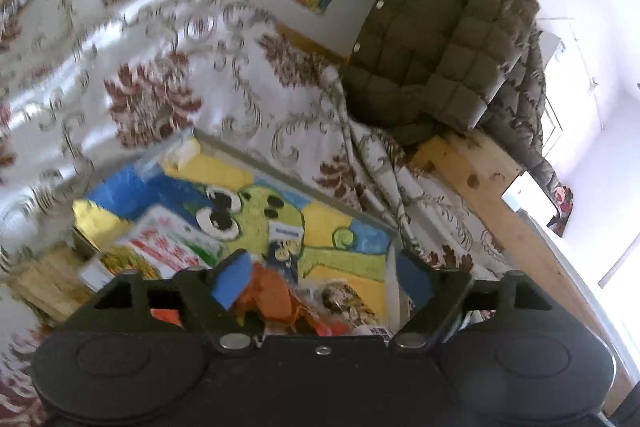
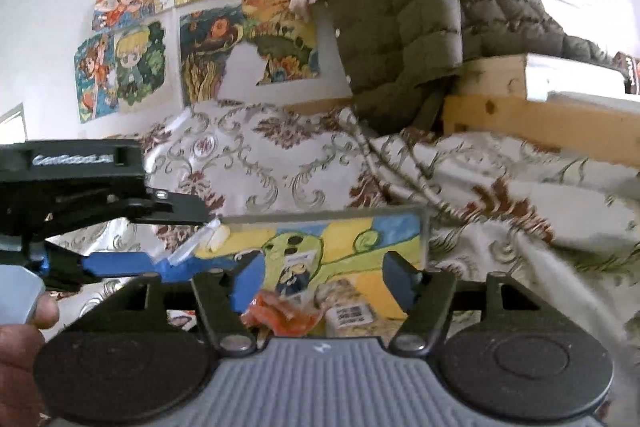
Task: Organize snacks
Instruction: 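Withdraw both open tools from the tray over the remaining snacks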
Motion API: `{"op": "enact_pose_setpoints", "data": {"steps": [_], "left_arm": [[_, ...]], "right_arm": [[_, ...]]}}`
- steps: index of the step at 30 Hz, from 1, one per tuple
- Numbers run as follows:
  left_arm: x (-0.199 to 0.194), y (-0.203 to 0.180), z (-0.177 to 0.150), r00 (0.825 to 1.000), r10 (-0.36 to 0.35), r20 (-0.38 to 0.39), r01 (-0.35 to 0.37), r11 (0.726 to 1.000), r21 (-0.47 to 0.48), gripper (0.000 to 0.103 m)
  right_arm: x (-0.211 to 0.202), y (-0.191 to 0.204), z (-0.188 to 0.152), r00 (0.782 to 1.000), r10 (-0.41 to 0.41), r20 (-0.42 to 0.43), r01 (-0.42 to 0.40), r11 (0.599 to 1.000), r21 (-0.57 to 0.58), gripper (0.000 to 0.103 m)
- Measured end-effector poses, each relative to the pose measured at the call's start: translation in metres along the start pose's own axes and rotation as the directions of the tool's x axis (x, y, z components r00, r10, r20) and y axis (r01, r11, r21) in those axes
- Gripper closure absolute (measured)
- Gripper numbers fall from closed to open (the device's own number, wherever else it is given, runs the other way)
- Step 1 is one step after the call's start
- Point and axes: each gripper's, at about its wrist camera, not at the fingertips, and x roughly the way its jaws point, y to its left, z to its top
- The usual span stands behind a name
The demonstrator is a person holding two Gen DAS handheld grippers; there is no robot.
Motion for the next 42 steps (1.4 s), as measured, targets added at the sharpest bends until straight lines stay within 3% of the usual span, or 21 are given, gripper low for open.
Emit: {"op": "enact_pose_setpoints", "data": {"steps": [4,8,11,20,33,42], "left_arm": [[-0.028,-0.005,0.004,0.998,0.033,0.057,-0.034,0.999,0.032,0.001],[-0.058,-0.011,0.002,0.988,0.104,0.114,-0.113,0.991,0.075,0.001],[-0.082,-0.014,-0.003,0.965,0.184,0.185,-0.207,0.971,0.116,0.001],[-0.144,-0.013,-0.030,0.923,0.252,0.291,-0.314,0.930,0.190,0.001],[-0.198,0.000,-0.083,0.891,0.351,0.289,-0.409,0.896,0.173,0.001],[-0.207,0.017,-0.118,0.896,0.401,0.191,-0.431,0.889,0.157,0.001]], "right_arm": [[-0.021,-0.008,0.013,0.999,-0.010,0.035,0.009,1.000,0.020,0.020],[-0.044,-0.011,0.024,0.997,0.001,0.083,-0.004,0.999,0.035,0.010],[-0.060,-0.013,0.028,0.991,0.014,0.130,-0.019,0.999,0.040,0.004],[-0.096,-0.020,0.022,0.988,0.016,0.151,-0.036,0.991,0.133,0.000],[-0.141,0.006,-0.015,0.995,0.014,0.104,-0.023,0.995,0.092,0.000],[-0.159,0.023,-0.046,0.999,0.030,-0.020,-0.028,0.994,0.110,0.000]]}}
